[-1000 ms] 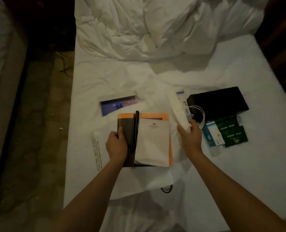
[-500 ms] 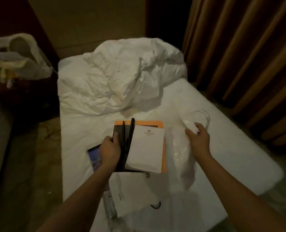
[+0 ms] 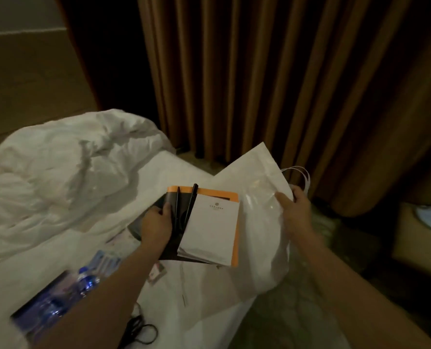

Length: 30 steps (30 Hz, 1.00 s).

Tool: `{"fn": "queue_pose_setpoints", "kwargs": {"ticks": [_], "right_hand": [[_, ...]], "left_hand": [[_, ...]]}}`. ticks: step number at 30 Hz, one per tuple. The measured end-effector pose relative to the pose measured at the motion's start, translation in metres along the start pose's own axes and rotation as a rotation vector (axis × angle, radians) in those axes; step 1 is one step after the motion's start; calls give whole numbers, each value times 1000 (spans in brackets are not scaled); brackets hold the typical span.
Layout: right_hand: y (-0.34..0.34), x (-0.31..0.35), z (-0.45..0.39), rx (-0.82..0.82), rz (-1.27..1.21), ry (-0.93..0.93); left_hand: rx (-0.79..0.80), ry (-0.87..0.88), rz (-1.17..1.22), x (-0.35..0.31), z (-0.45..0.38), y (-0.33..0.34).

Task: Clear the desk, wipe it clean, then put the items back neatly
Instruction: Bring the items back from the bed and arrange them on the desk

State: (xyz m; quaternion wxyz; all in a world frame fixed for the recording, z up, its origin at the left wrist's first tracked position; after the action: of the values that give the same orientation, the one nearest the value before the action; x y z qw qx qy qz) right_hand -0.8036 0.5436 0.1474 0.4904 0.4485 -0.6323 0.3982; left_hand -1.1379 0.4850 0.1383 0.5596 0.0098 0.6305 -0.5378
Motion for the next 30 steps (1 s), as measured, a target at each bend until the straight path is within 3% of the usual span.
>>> {"fn": "queue_pose_setpoints", "kwargs": {"ticks": [11,15,26,30], "right_hand": [[-309,9,-33,-337,54,-60],[-411,15,-33,-528,91,-73],[-625,16,-30,-941,214,-128],[-706,26,-22,-1121,242,-144]], "left_hand": [[275,233,-75,-164,166,213],[414,319,-64,-223,228,289],[697,633,-163,-386,390,479],[873,710,-164,-444,459,550]]}}
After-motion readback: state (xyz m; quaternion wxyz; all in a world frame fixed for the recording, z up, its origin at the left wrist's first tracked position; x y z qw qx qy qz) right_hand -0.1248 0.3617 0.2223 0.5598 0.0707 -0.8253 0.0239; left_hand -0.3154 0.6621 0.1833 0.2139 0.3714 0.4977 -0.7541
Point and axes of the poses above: each hand's wrist, its own z-axis away from the middle knuckle, its own y-axis out of the palm, x = y × z, the point moved 8 cm from there along -z, towards the middle knuckle, and after that the axes turned 15 degrees about -y, right-handed, at the moved point
